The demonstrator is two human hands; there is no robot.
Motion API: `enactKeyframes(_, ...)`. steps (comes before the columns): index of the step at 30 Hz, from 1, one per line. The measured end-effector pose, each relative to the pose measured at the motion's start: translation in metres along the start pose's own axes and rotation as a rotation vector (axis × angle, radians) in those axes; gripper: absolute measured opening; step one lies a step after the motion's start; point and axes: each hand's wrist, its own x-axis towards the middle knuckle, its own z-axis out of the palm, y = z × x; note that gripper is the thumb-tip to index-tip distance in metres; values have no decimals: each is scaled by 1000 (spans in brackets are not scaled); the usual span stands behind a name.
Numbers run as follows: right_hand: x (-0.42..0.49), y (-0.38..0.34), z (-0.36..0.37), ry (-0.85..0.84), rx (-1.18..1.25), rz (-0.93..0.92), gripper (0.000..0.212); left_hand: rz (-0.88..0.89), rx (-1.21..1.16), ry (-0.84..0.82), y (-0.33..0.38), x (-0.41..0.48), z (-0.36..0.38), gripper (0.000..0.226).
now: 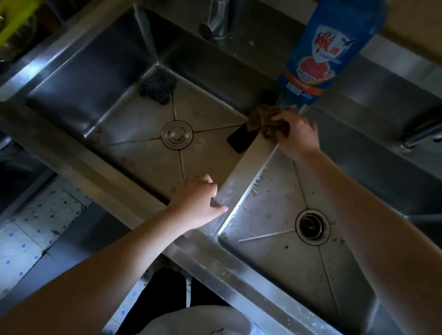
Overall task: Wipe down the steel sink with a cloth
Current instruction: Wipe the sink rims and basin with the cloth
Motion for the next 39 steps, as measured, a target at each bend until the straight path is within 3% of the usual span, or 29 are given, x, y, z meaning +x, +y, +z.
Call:
enactKeyframes(9, 8, 3, 7, 15, 74, 49, 34, 19, -66, 10, -7, -6, 1, 42)
enactKeyframes(13, -32, -16, 18, -2, 34, -8, 33, 10, -51, -7, -21, -17, 2, 42)
enactKeyframes(26, -173, -84, 66, 16, -18, -57, 29, -64, 44, 227, -76, -63, -16, 10)
enactKeyframes(39, -219, -165, 86, 73, -92, -21, 33, -147, 42, 229, -149, -97, -50, 23)
